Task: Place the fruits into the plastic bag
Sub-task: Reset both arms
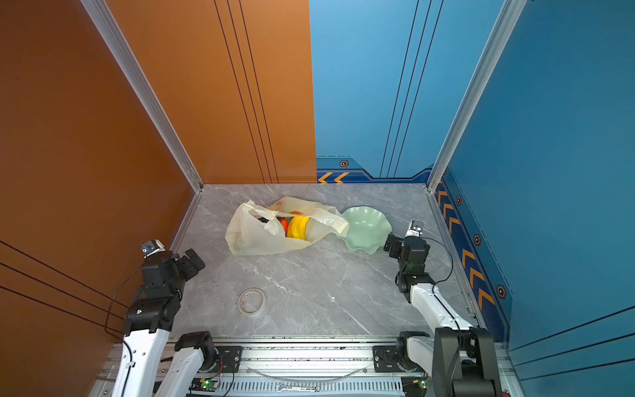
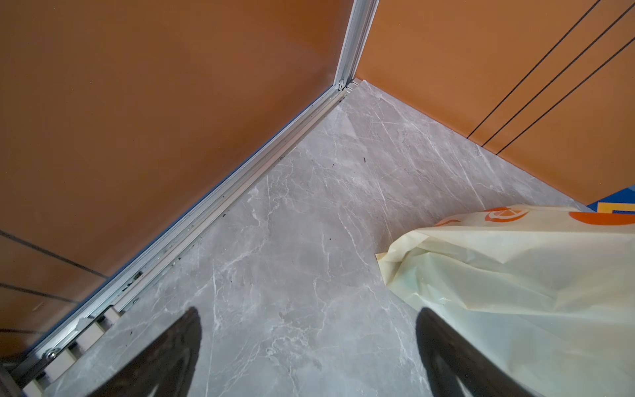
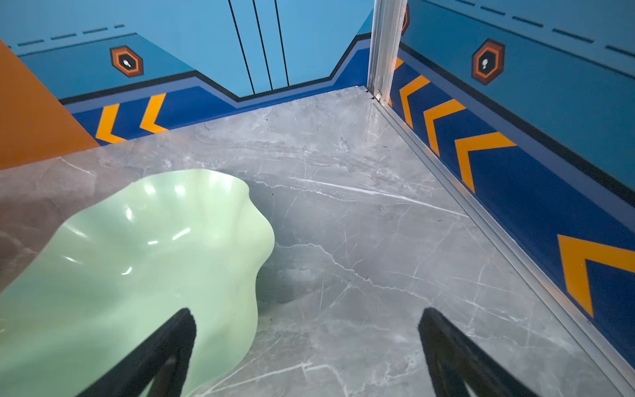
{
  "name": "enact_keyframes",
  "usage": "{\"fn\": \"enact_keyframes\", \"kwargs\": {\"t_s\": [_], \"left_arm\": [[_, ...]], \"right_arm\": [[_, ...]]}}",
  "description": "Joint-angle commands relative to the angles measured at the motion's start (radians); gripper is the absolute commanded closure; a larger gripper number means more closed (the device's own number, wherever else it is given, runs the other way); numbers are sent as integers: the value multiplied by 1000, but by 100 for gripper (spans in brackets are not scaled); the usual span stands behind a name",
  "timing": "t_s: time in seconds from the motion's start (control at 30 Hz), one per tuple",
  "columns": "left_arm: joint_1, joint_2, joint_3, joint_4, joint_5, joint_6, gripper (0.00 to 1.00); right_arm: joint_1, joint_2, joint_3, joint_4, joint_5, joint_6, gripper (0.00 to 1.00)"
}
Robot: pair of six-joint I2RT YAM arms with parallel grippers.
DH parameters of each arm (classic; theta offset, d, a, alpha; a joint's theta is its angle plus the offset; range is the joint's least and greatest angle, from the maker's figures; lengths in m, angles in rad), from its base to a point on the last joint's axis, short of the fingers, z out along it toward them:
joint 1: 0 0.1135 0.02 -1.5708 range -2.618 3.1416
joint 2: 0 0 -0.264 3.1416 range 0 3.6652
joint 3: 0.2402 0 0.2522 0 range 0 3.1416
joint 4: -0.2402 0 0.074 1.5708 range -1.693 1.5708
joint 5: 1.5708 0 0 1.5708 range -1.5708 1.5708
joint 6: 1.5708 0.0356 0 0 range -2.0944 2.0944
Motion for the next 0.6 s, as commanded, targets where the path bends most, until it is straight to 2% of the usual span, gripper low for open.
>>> {"fn": "enact_keyframes", "kwargs": {"t_s": [0.0,0.2,0.37,0.57], "left_arm": [[8,19,-39,115,-18,68,2],[8,11,-136,261,-19,125,2],[8,7,-235,450,-17,172,2],[8,86,-322,624,-1,186,2]], "right_arm": [[-6,81,-20,176,16,-45,0],[-6,227,-21,334,-4,-37,0],[1,273,-47,419,-19,-50,0],[5,306,-79,508,-23,-56,0]]}}
